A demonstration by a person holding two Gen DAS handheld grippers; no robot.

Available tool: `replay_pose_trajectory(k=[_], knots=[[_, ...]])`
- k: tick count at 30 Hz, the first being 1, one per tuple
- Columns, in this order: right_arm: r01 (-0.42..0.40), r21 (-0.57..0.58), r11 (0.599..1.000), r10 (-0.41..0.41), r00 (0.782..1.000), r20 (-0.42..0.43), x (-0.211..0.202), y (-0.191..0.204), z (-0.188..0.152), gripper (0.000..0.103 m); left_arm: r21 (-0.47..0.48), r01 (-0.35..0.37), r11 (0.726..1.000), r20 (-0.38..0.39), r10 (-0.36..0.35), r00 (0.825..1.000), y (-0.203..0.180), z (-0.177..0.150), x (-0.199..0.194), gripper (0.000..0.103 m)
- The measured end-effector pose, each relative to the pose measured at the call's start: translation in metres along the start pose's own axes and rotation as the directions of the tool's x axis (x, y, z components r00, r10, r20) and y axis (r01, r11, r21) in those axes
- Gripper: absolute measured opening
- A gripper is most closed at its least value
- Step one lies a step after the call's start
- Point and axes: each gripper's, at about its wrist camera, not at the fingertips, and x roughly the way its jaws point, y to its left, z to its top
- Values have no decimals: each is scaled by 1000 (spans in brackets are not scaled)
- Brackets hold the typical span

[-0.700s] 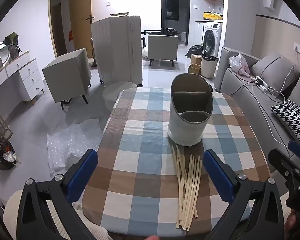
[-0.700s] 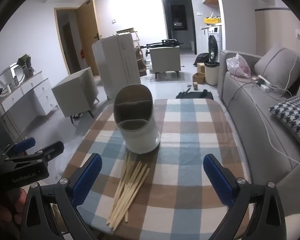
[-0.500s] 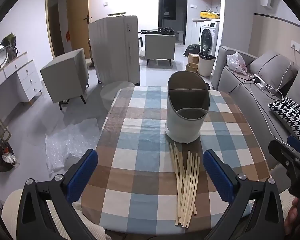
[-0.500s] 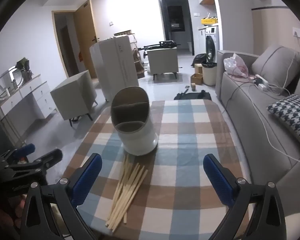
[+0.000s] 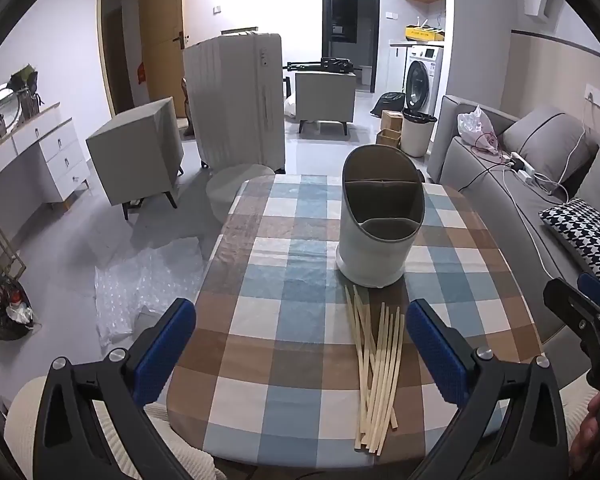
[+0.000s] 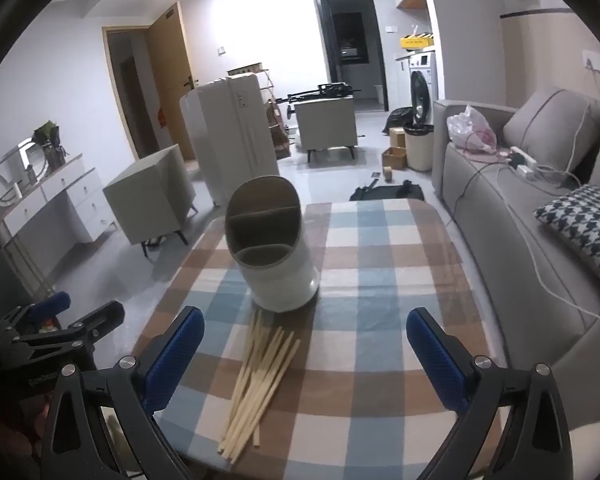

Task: Organize utensils

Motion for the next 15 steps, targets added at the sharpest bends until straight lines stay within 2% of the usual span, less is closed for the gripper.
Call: replay_pose_trajectory(k=[15], knots=[[22, -24, 999, -22, 1000, 22, -2, 4, 0, 102, 0, 15, 1000, 13, -15, 1000, 3, 0, -3, 102]])
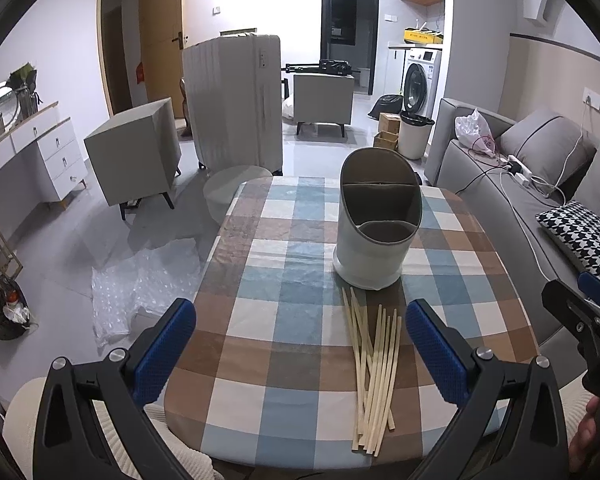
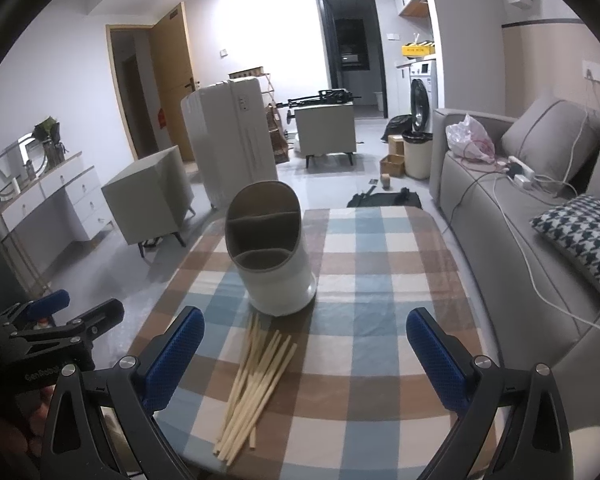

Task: Organize utensils

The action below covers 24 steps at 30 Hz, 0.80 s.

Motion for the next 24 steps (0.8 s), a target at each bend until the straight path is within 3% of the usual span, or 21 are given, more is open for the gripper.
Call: replay_pose_trajectory(k=[24], knots=[[-35, 19, 999, 35, 999, 21, -4, -2, 3, 102, -22, 12, 1000, -12, -12, 1000, 6, 0, 2, 102]])
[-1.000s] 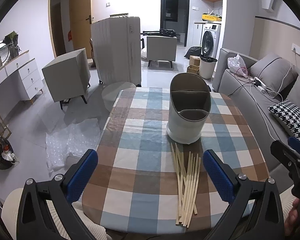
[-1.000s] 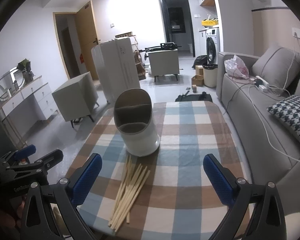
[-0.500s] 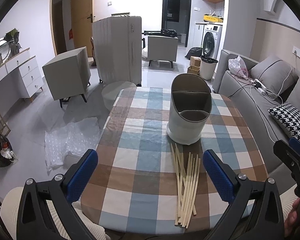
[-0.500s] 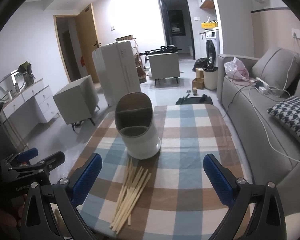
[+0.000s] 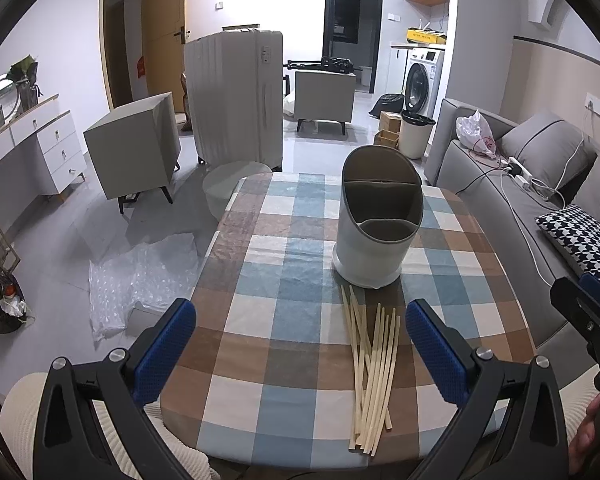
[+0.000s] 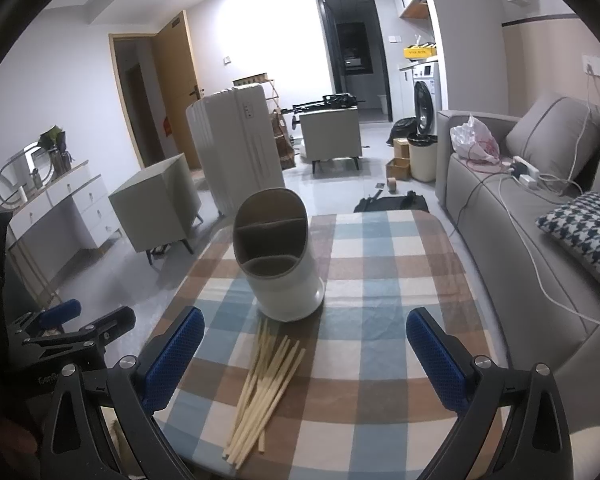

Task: Organize utensils

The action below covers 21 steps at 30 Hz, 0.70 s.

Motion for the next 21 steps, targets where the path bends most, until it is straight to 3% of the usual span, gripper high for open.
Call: replay_pose_trajectory(k=[21], knots=[[21, -22, 1000, -20, 1000, 8, 1, 1, 0, 102, -11, 21, 1000, -6, -21, 1000, 0, 0, 3, 102]])
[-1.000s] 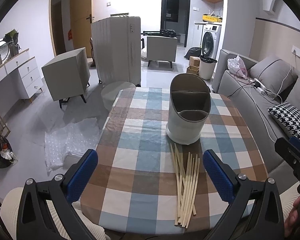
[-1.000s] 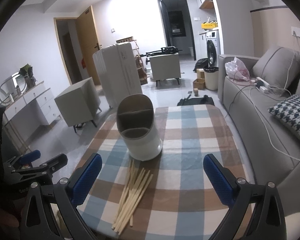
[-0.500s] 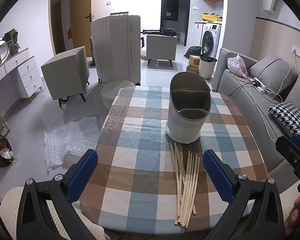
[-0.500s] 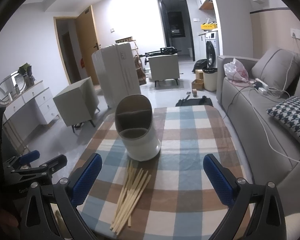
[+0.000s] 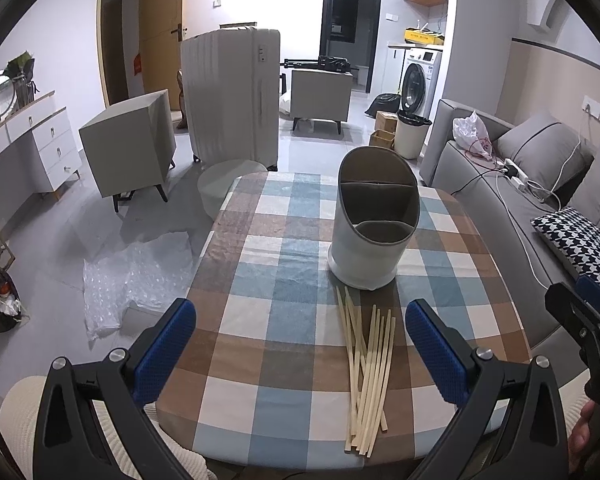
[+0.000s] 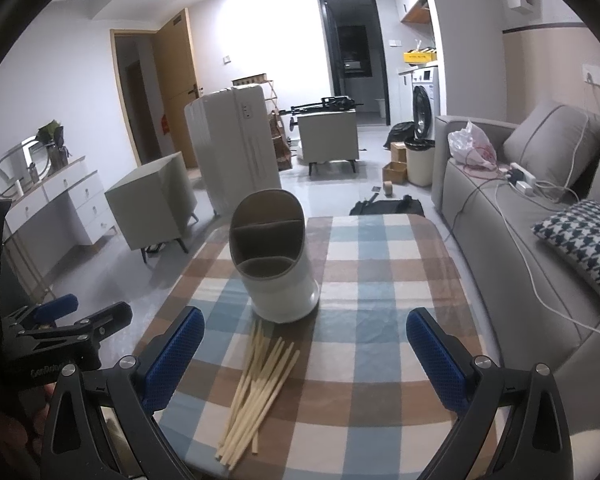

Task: Organize utensils

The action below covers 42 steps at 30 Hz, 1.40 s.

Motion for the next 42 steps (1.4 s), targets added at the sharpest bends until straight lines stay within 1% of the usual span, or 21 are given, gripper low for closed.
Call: replay_pose_trajectory(k=[4, 7, 10, 13, 15, 17, 19, 21, 23, 24, 26, 28, 32, 33, 35, 36, 37, 39, 40, 41, 42], knots=[[-2, 5, 1000, 2, 1000, 1, 2, 0, 0, 102, -8, 9, 1000, -19, -9, 1000, 3, 2, 5, 102], [-4, 11, 1000, 4, 1000, -8, 6, 0, 1, 102, -26, 18, 999, -72, -19, 997, 7, 2, 18, 102], [-1, 7, 1000, 1, 1000, -25, 14, -1, 2, 102, -61, 57, 996, -146, -66, 987, 12, 1, 36, 98], [-8, 12, 1000, 9, 998, -55, 28, -5, 3, 102, -102, 82, 991, -237, -104, 966, 14, -3, 62, 98], [-14, 26, 1000, 16, 997, -77, 39, -9, 2, 102, -124, 103, 987, -291, -136, 947, 13, -6, 77, 97], [-16, 54, 998, 22, 994, -109, 53, -14, 1, 102, -123, 118, 985, -333, -153, 930, 8, -9, 89, 89], [-18, 73, 997, 27, 992, -126, 64, -19, 1, 102, -121, 139, 983, -375, -175, 910, 3, -11, 99, 86], [-14, 86, 996, 27, 989, -143, 75, -23, 2, 102, -98, 145, 985, -420, -173, 891, -5, -16, 113, 83], [-9, 105, 994, 26, 986, -163, 86, -27, 2, 102, -78, 149, 986, -456, -168, 874, -9, -18, 124, 73], [-6, 110, 994, 25, 985, -172, 91, -28, 2, 102, -58, 141, 988, -481, -151, 864, -13, -20, 131, 71], [-1, 115, 993, 24, 981, -193, 101, -29, 2, 101, -43, 142, 989, -520, -143, 842, -17, -24, 142, 61], [-2, 120, 993, 28, 977, -213, 108, -29, 2, 101, -47, 135, 990, -556, -138, 820, -18, -27, 151, 60], [-19, 131, 991, 50, 971, -233, 121, -29, 4, 99, -76, 129, 989, -588, -149, 795, -17, -29, 160, 58], [-23, 135, 991, 55, 971, -234, 123, -29, 5, 99, -82, 129, 988, -596, -153, 788, -17, -29, 161, 56], [-22, 139, 990, 55, 969, -239, 127, -30, 6, 99, -71, 128, 989, -619, -144, 772, -20, -32, 163, 47], [-18, 139, 990, 52, 968, -244, 129, -31, 7, 99, -52, 124, 991, -608, -130, 783, -22, -31, 160, 47], [-14, 140, 990, 49, 967, -249, 131, -32, 7, 99, -35, 119, 992, -606, -116, 787, -24, -30, 158, 43], [-10, 149, 989, 48, 965, -258, 134, -34, 7, 99, -33, 124, 992, -608, -118, 785, -25, -29, 153, 39], [-8, 153, 988, 49, 964, -262, 136, -35, 7, 99, -37, 130, 991, -607, -126, 785, -25, -29, 151, 32], [-6, 157, 988, 49, 963, -266, 137, -36, 7, 99, -47, 143, 989, -611, -141, 779, -26, -28, 148, 25], [-2, 161, 987, 47, 961, -272, 138, -37, 7, 99, -54, 154, 987, -613, -155, 775, -26, -27, 146, 21]])
